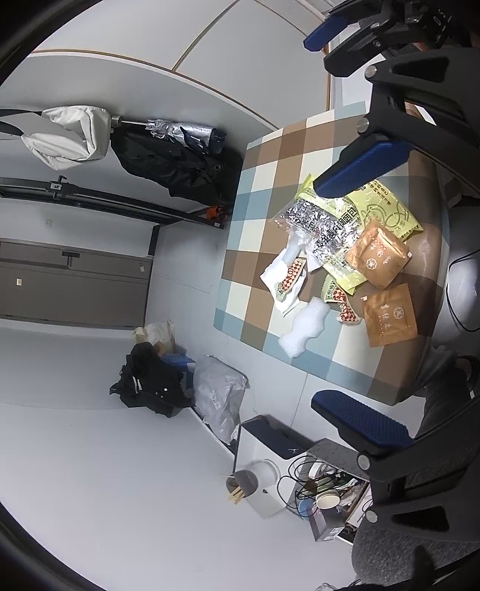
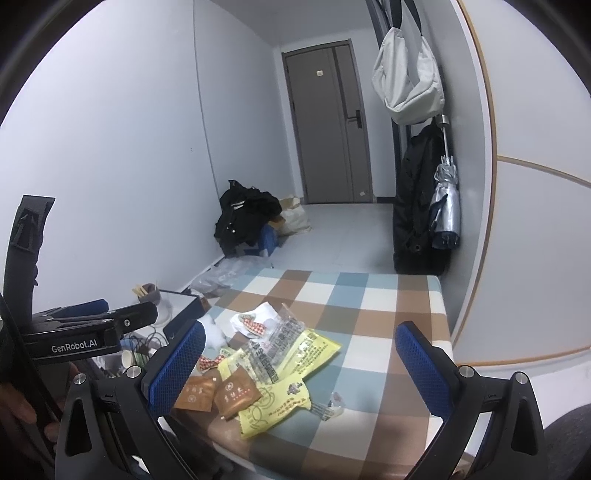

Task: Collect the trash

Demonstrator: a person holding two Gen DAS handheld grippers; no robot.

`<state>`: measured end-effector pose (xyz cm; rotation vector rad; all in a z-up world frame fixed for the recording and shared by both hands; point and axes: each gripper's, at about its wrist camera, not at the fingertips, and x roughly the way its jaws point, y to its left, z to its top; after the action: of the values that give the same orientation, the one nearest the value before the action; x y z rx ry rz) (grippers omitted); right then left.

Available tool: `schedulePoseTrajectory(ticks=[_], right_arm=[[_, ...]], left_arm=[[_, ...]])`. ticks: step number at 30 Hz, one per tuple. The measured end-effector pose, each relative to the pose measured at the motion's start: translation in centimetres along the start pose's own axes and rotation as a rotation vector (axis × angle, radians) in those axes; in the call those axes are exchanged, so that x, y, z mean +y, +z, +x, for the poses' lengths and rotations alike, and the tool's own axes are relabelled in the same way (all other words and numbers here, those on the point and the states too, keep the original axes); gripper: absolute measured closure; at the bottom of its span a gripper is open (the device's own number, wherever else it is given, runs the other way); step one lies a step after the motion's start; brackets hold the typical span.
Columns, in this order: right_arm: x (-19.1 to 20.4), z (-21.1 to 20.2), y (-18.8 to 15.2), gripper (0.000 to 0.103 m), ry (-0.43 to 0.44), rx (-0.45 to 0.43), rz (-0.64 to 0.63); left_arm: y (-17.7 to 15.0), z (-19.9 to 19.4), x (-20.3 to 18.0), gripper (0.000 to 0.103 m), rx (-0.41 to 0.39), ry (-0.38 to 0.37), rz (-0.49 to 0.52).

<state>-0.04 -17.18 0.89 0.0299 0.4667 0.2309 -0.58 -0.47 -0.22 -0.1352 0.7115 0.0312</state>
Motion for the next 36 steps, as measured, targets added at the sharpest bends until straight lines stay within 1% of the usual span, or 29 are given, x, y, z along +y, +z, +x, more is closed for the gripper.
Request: schedulePoseTrajectory(ticks=[14,29,33,36], right_arm=[[-0.31,-0.09,0.04,0.0,-0.008,-0.001,0.009],[-0.72,-0.39,0.4,0.0,-0.023,-0.001,0.02],[-0.75,-0.35,0.49,0.0,-0.025,0.001,0.016],[-0.88,-0.14,0.54,0.0,-0.026,0.005,0.018]], left_arm=[[-0.45,0.42,0.22,0.001,0.021,0.015,0.006],[-0.48,0.62,0.03,0.001,0.037,-0.008,0.0],[-0.46,0.72,-0.04,0.001,0.033,-0.004,0.005],[-0.4,0.93,0.05,0.001,0.046,-0.003,0.003]])
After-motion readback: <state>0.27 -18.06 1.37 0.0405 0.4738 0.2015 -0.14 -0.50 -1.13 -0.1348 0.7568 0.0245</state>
